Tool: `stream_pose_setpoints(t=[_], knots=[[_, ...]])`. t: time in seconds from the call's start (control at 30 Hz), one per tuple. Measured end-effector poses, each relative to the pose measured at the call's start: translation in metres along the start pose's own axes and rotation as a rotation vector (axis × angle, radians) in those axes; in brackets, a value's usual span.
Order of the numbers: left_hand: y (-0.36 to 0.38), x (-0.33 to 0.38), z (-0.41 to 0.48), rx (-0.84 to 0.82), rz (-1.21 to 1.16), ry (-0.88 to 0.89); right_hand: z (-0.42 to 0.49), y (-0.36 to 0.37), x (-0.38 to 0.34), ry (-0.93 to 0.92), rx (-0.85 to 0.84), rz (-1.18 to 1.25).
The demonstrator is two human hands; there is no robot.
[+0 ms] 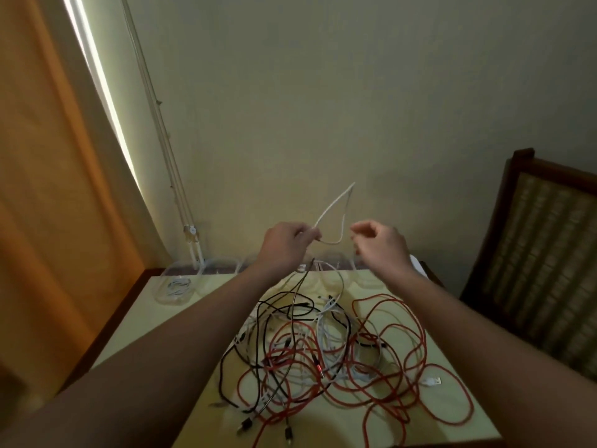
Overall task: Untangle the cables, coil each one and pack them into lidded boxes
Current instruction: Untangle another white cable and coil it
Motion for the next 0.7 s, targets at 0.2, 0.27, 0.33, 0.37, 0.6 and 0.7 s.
stream_pose_setpoints(t=[0.2, 0.27, 0.33, 0.37, 0.6, 0.7], knots=[[-0.012, 0.024, 0.009, 0.02, -0.073, 0.023, -0.018, 0.081, 0.008, -0.196, -0.244, -0.216], [-0.01, 0.032, 0.01, 0.011, -0.1, 0.016, -0.015, 0.095, 0.006, -0.171, -0.245, -0.183], [-0.012, 0.041, 0.01, 0.02, -0.115, 0.026, -0.011, 0.101, 0.002, -0.184, -0.209, -0.186], [-0.014, 0.046, 0.01, 0.025, -0.124, 0.035, -0.01, 0.103, -0.002, -0.206, -0.187, -0.203], [-0.064, 0.072, 0.024, 0.157, -0.272, 0.034, -0.007, 0.114, 0.045, -0.145, -0.27, -0.461], [-0.082, 0.073, 0.032, 0.196, -0.346, -0.01, -0.01, 0.107, 0.067, -0.09, -0.286, -0.493]])
Point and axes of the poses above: each hand's wrist, its own z-axis towards the middle knuckle, its own y-axis out of the palm, x = y × z, the point moved 10 cm from there along z, towards the middle knuckle, and after that the axes turned 1 degree about -y, right-handed, at the moved point
